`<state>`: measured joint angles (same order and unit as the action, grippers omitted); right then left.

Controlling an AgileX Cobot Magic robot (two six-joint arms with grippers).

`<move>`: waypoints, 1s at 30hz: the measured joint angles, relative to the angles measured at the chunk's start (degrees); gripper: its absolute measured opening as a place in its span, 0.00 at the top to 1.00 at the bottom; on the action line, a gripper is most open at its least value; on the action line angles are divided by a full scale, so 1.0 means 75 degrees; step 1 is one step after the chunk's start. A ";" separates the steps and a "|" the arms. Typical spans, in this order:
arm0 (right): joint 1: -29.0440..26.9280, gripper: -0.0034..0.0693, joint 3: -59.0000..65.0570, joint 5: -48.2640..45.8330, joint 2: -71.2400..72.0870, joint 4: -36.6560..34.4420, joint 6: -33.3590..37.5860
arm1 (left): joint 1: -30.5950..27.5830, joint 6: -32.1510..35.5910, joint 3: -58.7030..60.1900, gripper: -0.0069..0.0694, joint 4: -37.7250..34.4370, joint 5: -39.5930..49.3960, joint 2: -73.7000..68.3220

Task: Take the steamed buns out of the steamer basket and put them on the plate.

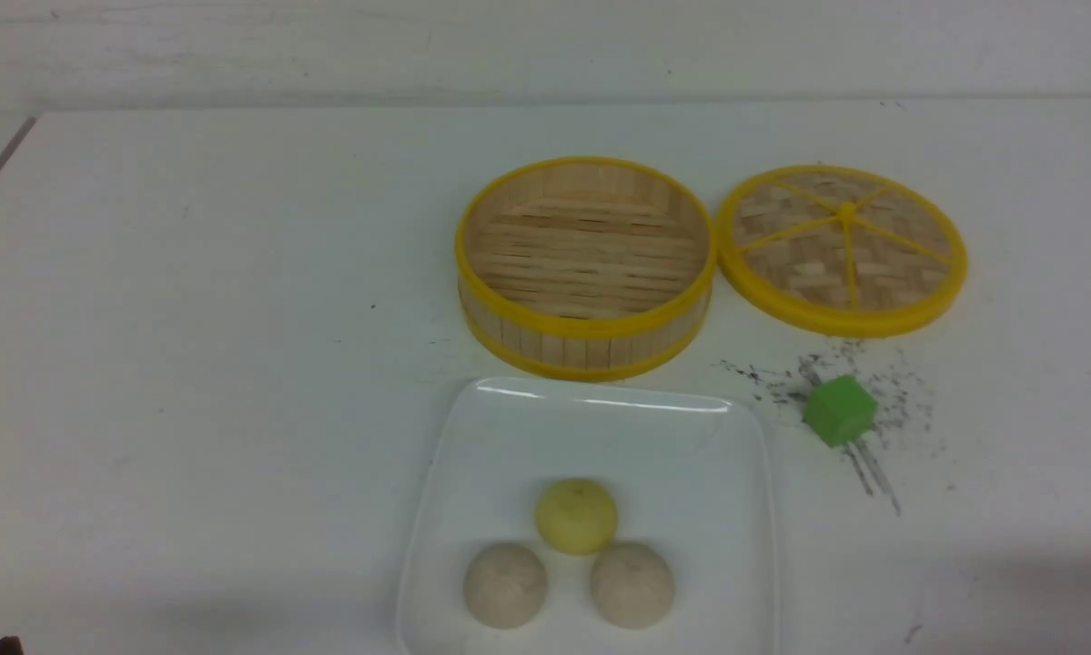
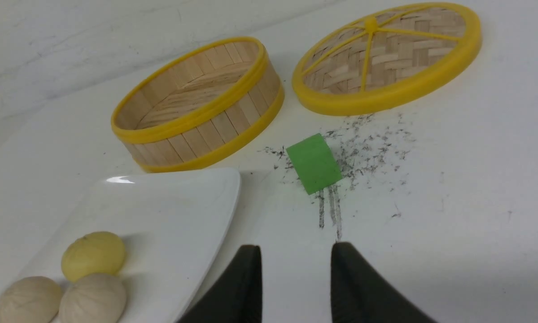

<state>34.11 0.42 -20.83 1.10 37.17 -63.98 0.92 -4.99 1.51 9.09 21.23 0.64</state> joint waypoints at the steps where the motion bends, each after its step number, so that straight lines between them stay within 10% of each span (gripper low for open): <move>1: 0.0000 0.62 0.0000 0.0000 0.0000 0.0000 0.0000 | 0.0000 0.0009 0.0000 0.77 0.0000 0.0000 0.0000; 16: 0.0000 0.62 0.0000 0.0000 0.0000 0.0000 0.0000 | 0.0000 0.1533 0.0000 0.75 -0.0864 0.0000 0.0000; 30: 0.0000 0.62 0.0000 0.0000 0.0000 0.0000 0.0000 | 0.0000 0.0381 -0.0009 0.74 -0.0933 0.0008 0.0000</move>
<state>34.11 0.42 -20.83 1.10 37.17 -63.98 0.92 -2.14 1.45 2.10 21.29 0.64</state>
